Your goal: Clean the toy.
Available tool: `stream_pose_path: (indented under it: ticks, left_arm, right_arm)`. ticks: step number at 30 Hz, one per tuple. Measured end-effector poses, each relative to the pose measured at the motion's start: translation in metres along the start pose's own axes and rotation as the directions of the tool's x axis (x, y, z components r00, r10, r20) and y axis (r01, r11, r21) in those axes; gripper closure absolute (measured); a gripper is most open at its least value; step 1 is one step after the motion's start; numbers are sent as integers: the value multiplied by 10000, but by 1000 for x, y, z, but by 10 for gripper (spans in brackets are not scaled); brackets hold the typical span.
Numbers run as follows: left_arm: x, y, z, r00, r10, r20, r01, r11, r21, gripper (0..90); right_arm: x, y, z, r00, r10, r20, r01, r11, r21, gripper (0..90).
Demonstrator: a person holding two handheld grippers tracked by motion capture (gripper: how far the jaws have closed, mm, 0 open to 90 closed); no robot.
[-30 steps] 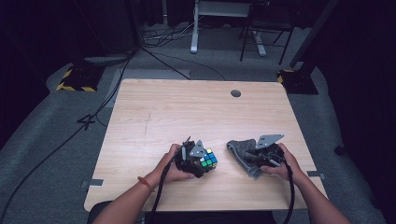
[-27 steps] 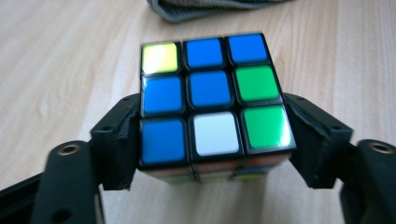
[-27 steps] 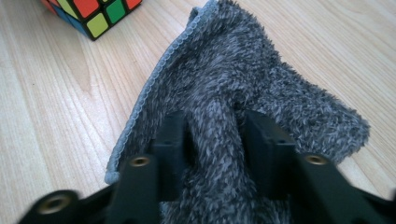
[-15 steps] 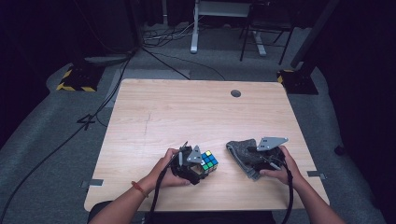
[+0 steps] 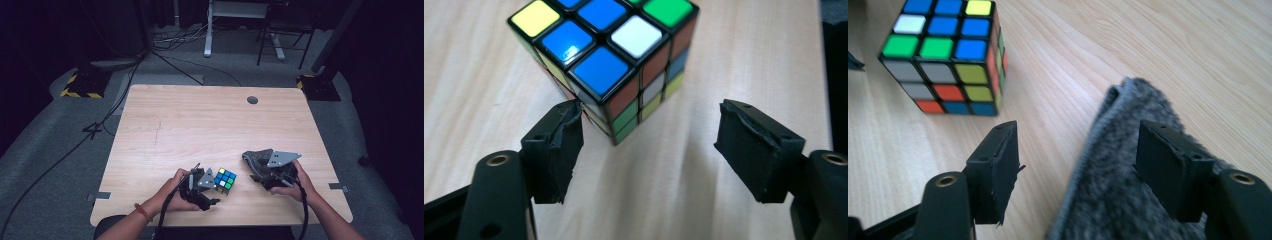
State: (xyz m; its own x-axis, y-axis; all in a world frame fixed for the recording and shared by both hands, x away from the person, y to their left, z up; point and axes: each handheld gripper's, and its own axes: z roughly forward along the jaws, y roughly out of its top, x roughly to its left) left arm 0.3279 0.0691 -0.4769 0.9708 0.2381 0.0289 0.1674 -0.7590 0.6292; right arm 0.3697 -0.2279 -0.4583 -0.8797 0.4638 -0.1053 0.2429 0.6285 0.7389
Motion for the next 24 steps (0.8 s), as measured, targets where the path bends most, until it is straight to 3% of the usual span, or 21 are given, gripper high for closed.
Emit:
stream_pose_path:
  ticks: [3,8,13,20,24]
  left_arm:
    - [-2,0,-1,9999,106,-5,-106,9999,84,266]
    - [16,1,-8,9996,-233,-129,227,9987,-451,175]
    - [33,12,-5,9995,124,277,-111,9989,-447,163]
    - [39,31,2,9963,698,493,-668,9960,-597,158]
    - [40,33,8,9904,928,1024,-867,9943,-623,158]
  right_arm:
    - [7,2,5,9994,-236,-254,237,9997,51,335]
    - [18,4,15,9966,-607,-559,621,9978,244,331]
    - [25,7,24,9940,-781,-768,808,9962,329,327]
    - [28,8,32,9900,-895,-1095,939,9949,360,340]
    - [31,9,35,9876,-1009,-1206,1059,9937,355,334]
